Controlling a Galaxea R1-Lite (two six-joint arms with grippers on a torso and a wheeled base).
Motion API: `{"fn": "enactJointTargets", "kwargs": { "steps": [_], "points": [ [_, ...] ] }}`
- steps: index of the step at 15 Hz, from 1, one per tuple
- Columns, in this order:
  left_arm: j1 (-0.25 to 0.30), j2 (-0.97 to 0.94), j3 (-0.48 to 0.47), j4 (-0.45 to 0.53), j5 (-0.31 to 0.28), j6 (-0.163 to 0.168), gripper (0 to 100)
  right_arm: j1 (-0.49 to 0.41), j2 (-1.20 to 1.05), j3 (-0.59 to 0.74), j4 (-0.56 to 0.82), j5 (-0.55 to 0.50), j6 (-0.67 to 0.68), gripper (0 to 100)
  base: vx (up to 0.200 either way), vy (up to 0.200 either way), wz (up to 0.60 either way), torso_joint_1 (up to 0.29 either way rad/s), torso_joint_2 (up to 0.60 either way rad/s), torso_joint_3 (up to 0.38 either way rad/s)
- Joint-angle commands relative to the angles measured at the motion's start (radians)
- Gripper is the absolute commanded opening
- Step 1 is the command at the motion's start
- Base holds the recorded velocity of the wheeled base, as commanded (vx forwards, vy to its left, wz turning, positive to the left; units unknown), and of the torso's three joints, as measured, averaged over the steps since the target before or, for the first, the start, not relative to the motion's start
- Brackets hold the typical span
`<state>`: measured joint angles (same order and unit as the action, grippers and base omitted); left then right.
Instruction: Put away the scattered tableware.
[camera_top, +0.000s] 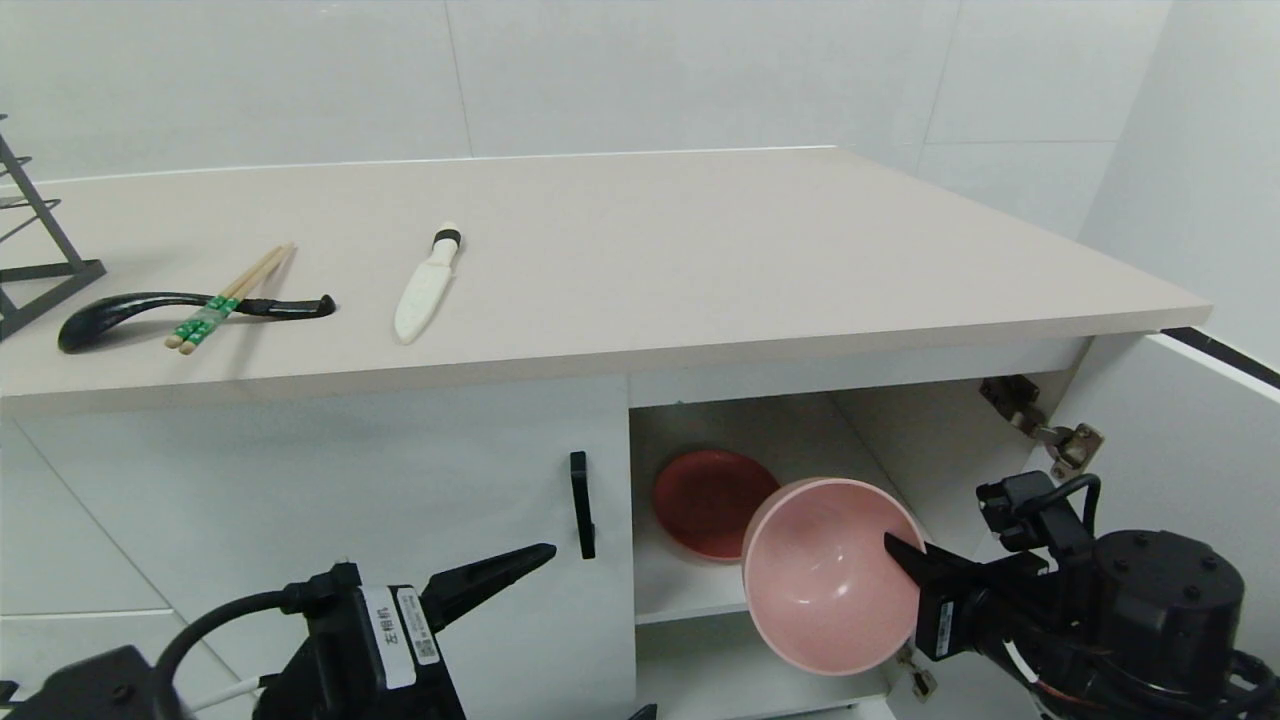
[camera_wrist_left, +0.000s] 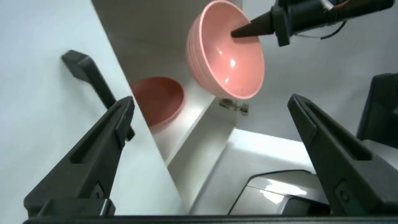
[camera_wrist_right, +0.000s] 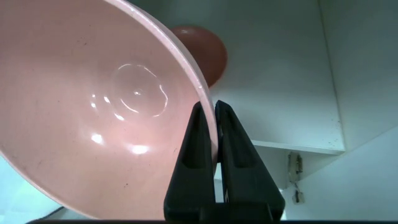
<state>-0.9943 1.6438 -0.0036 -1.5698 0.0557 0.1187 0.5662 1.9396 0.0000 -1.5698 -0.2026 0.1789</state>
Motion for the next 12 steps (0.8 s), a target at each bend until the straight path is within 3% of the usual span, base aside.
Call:
{"fn": "enactJointTargets", "kwargs": {
  "steps": [1,2,4,5,6,8,11,12],
  "points": [
    [0.005,-0.01,0.004,-0.001,0.003,0.002,100,-0.011,0.016,0.0,-0.001,0.0,-0.009,0,0.0,0.0,0.0,0.0,0.0,0.0],
    [0.005,-0.01,0.004,-0.001,0.021,0.004,100,-0.02,0.016,0.0,-0.001,0.0,-0.01,0,0.0,0.0,0.0,0.0,0.0,0.0],
    [0.005,-0.013,0.004,-0.001,0.17,0.002,100,-0.042,0.018,0.0,-0.001,0.0,-0.01,0,0.0,0.0,0.0,0.0,0.0,0.0],
    [0.003,-0.015,0.004,-0.001,0.208,-0.001,100,-0.049,0.018,0.0,-0.001,-0.001,-0.009,0,0.0,0.0,0.0,0.0,0.0,0.0],
    [-0.018,-0.013,0.004,-0.001,0.302,-0.021,100,-0.06,0.019,0.0,-0.001,-0.001,0.001,0,0.0,0.0,0.0,0.0,0.0,0.0],
    [-0.066,-0.036,0.004,-0.001,0.314,-0.044,100,-0.06,0.027,-0.002,-0.001,-0.003,0.013,0,0.0,0.0,0.0,0.0,0.0,0.0],
    [-0.069,-0.131,0.004,-0.001,0.299,-0.067,100,-0.051,0.024,-0.002,-0.001,-0.001,0.051,0,0.0,0.0,0.0,0.0,0.0,0.0],
    [-0.069,-0.199,0.004,-0.001,0.234,-0.065,100,-0.051,0.025,-0.003,-0.001,-0.001,0.054,0,0.0,0.0,0.0,0.0,0.0,0.0]
  ]
}}
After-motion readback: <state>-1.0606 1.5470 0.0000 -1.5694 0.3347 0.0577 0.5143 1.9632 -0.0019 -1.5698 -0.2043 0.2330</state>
